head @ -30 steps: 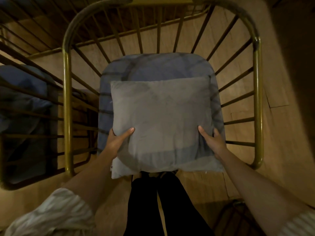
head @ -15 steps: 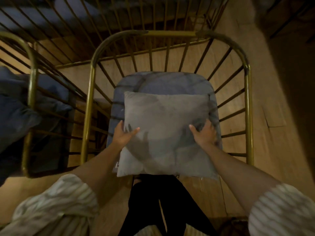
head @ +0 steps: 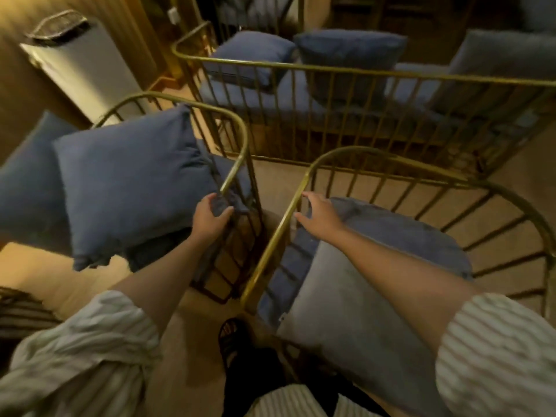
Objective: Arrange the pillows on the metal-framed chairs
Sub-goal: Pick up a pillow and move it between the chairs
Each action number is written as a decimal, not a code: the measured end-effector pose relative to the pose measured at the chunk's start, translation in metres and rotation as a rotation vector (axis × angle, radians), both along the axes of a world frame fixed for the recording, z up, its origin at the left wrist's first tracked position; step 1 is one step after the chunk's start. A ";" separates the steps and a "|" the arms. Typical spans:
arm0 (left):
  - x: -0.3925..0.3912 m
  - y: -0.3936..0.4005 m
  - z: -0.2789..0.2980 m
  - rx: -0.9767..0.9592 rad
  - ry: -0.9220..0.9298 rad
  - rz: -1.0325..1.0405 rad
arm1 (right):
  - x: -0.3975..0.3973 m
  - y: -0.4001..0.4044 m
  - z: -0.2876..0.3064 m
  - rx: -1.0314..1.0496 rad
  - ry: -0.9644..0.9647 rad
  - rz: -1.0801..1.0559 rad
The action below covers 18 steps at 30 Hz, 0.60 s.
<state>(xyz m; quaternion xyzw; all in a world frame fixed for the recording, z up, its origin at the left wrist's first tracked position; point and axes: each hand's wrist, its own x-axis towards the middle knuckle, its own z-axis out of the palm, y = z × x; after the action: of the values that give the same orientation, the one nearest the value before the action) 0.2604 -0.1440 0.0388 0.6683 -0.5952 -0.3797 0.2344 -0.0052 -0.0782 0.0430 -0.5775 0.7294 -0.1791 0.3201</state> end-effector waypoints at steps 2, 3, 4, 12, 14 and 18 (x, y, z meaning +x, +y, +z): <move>0.050 -0.015 0.001 -0.005 -0.025 0.033 | 0.037 -0.032 0.004 0.008 -0.017 0.060; 0.076 -0.023 0.000 -0.010 -0.040 0.062 | 0.058 -0.049 0.004 0.017 -0.030 0.098; 0.101 -0.030 -0.001 -0.017 -0.057 0.093 | 0.078 -0.065 0.004 0.031 -0.046 0.133; 0.275 -0.111 -0.016 0.053 -0.059 0.298 | 0.220 -0.180 -0.035 0.126 -0.178 0.038; 0.309 -0.135 -0.021 0.049 -0.057 0.337 | 0.249 -0.203 -0.045 0.112 -0.171 -0.012; 0.353 -0.176 -0.032 0.065 -0.036 0.403 | 0.289 -0.248 -0.056 0.049 -0.225 -0.212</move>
<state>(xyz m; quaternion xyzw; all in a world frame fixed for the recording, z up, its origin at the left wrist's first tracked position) 0.6132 -0.3199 0.0069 0.7877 -0.4411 -0.3320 0.2732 0.2840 -0.3264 -0.0131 -0.4655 0.7501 -0.2576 0.3928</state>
